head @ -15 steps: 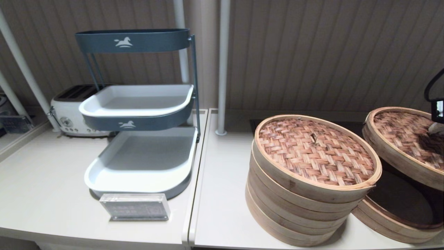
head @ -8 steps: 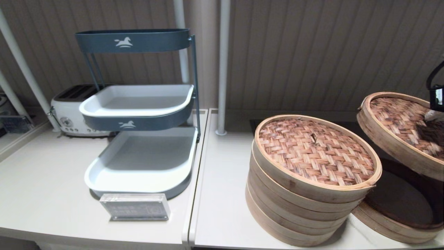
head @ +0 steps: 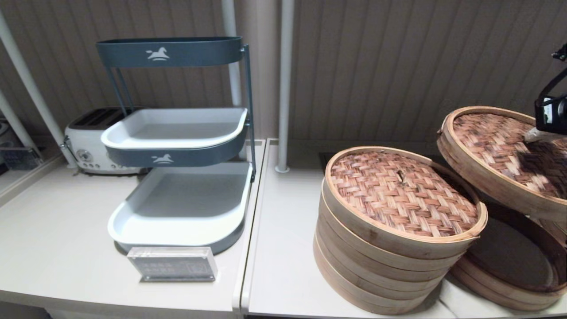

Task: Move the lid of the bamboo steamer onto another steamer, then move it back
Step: Put the steamer

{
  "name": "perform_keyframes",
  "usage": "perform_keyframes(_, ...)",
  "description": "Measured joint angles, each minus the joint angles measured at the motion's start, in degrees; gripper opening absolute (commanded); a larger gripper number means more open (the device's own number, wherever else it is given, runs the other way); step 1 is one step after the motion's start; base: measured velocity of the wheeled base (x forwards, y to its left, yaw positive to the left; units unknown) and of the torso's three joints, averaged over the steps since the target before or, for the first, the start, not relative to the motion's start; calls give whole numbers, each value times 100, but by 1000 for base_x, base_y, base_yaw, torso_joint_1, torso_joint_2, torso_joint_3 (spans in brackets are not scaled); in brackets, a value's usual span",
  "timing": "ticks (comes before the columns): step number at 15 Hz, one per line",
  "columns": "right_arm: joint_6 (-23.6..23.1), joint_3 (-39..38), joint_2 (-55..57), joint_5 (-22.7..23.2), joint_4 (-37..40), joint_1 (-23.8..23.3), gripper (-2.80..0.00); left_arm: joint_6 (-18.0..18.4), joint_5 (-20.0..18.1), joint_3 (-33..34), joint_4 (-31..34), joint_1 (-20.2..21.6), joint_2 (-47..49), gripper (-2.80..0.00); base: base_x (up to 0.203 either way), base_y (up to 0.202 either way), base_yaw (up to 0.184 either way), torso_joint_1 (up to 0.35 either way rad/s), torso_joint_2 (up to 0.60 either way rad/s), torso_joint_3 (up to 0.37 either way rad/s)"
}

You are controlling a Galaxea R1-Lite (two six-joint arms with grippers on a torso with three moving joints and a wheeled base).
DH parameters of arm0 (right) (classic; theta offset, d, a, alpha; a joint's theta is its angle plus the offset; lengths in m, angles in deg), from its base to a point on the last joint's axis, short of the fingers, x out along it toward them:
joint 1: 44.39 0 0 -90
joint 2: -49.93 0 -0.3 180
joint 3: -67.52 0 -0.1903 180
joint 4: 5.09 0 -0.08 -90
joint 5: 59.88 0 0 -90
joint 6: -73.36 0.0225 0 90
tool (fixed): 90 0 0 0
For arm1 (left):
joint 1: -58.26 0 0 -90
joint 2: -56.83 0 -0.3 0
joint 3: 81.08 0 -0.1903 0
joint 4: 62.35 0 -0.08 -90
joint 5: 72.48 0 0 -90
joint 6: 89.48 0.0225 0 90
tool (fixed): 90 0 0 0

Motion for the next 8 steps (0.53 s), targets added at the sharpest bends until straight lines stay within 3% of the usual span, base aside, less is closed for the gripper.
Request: perform_keyframes(8, 2, -11, -28, -9, -393, 715, -280, 0, 1, 0, 0, 0, 0, -280, 0, 0, 0, 0, 0, 0)
